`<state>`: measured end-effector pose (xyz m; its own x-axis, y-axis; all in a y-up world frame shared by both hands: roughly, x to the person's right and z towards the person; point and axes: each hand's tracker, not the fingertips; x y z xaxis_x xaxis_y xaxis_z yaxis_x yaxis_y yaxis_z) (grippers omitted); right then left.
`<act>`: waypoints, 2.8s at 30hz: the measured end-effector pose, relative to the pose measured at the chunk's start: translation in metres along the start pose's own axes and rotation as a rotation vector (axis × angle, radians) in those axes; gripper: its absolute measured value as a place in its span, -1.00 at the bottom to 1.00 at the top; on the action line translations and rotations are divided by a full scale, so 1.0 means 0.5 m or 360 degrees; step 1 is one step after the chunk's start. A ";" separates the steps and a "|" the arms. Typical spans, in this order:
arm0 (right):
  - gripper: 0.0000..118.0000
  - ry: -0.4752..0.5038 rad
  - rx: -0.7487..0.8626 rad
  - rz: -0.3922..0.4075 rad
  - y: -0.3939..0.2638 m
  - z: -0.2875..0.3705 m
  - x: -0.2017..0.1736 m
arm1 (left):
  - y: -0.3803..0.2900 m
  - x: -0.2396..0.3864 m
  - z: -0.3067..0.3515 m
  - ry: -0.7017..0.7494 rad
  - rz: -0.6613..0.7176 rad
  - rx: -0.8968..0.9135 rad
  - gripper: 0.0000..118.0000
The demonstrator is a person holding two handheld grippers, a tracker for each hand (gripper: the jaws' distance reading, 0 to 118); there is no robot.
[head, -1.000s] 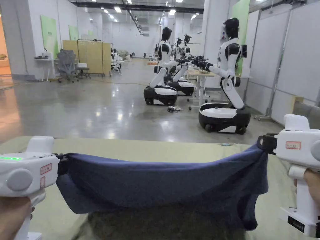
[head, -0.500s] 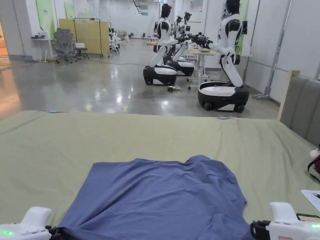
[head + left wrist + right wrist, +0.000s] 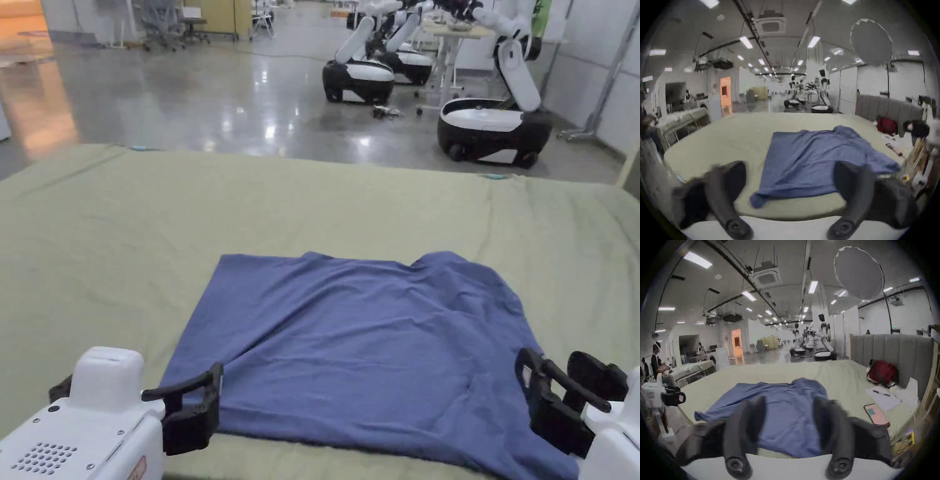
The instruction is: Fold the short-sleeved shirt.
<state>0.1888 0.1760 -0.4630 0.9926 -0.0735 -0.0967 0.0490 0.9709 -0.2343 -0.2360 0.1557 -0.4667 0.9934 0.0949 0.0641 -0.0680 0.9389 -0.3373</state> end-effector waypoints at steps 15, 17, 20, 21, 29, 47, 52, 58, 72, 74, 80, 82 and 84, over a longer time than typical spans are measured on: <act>-0.92 -0.0178 -0.0344 0.0036 -0.050 -0.004 0.088 | -0.081 -0.175 -0.070 0.0115 -0.0167 -0.0555 0.92; -0.92 -0.0178 -0.0356 0.0014 -0.055 -0.011 0.108 | -0.088 -0.169 -0.105 0.0102 -0.0176 -0.0566 0.92; -0.92 -0.0226 -0.0446 0.0022 -0.060 -0.019 0.126 | -0.091 -0.160 -0.152 0.0073 -0.0174 -0.0551 0.90; -0.92 -0.0233 -0.0453 0.0025 -0.061 -0.018 0.133 | -0.090 -0.158 -0.163 0.0027 -0.0171 -0.0542 0.82; 0.38 -0.0223 -0.0652 0.0001 -0.085 -0.028 0.193 | -0.070 -0.116 -0.174 -0.0037 -0.0149 -0.0571 -1.00; -0.80 -0.0019 -0.0884 -0.0079 -0.034 -0.080 0.212 | 0.031 -0.077 -0.125 0.0028 -0.0341 -0.0586 -1.00; -0.80 -0.0002 -0.0795 -0.0085 0.081 -0.124 0.216 | 0.137 -0.072 -0.173 0.0042 -0.0451 -0.0511 -1.00; -0.79 -0.0043 -0.0897 -0.0038 0.158 -0.313 0.218 | 0.215 -0.068 -0.363 0.0046 -0.0460 -0.0661 -1.00; 0.09 -0.0151 -0.0957 -0.0224 0.058 -0.496 0.271 | 0.134 -0.090 -0.521 0.0151 -0.0270 -0.0809 0.09; 0.39 -0.0143 -0.0766 -0.0089 0.073 -0.436 0.240 | 0.137 -0.072 -0.452 0.0112 -0.0283 -0.0609 1.00; 0.39 -0.0017 -0.0132 0.0103 0.048 -0.254 0.089 | 0.112 0.030 -0.245 0.0016 -0.0238 0.0137 1.00; 0.36 -0.0005 -0.0040 0.0157 0.024 -0.215 0.053 | 0.086 0.063 -0.199 0.0177 -0.0331 0.0216 0.98; -0.37 -0.0054 -0.0017 0.0182 -0.006 -0.198 0.022 | 0.064 0.073 -0.168 0.0243 -0.0396 0.0220 0.50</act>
<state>0.1885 0.1498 -0.5592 0.9948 0.0458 -0.0908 -0.0660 0.9701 -0.2336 -0.1939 0.1612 -0.5539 0.9828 -0.1838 -0.0168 0.1770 0.9642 -0.1973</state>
